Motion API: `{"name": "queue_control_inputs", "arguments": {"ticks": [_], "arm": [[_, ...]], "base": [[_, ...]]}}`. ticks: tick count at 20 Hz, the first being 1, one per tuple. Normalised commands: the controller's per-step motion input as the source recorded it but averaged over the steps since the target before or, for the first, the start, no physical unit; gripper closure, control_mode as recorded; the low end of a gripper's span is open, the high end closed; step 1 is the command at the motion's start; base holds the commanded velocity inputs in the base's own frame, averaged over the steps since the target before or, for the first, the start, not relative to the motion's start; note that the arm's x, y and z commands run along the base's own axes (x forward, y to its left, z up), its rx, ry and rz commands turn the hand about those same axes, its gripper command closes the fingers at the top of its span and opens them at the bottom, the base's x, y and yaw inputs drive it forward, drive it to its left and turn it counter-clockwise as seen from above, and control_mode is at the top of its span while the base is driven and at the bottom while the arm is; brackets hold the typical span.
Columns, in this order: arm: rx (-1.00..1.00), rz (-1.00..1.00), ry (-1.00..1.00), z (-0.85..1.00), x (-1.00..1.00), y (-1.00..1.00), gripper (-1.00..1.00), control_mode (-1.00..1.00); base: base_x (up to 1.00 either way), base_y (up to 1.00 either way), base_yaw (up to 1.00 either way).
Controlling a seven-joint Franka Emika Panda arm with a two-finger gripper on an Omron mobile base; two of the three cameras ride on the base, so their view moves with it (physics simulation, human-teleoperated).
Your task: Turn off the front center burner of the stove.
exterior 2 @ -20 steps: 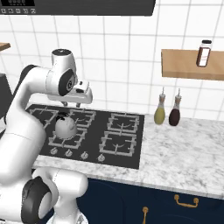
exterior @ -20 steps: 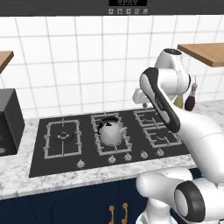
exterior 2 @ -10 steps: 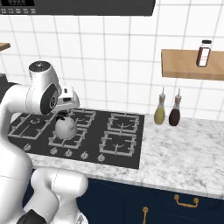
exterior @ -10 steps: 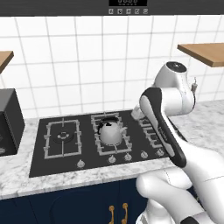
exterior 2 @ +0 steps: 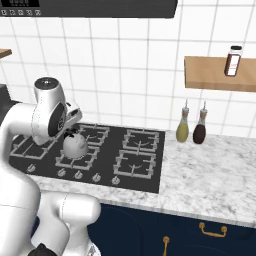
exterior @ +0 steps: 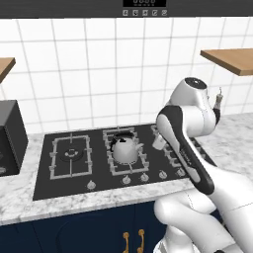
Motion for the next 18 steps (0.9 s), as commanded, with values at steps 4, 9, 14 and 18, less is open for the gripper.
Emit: {"name": "queue_control_inputs", "arguments": {"ticks": [4,9,14,18], "arm": [[-0.13,0.58,0.01,-0.21,0.00,0.07,-1.00,-1.00],[-0.12,0.59,0.00,-0.28,0.00,0.07,-1.00,-1.00],[-0.13,0.56,0.00,-0.32,0.00,0.15,-1.00,-1.00],[-0.15,0.52,0.01,-0.31,-0.02,0.21,-1.00,-1.00]], "base": [[0.00,0.00,0.00],[0.00,0.00,0.00],[0.00,0.00,0.00],[0.00,0.00,0.00]]}}
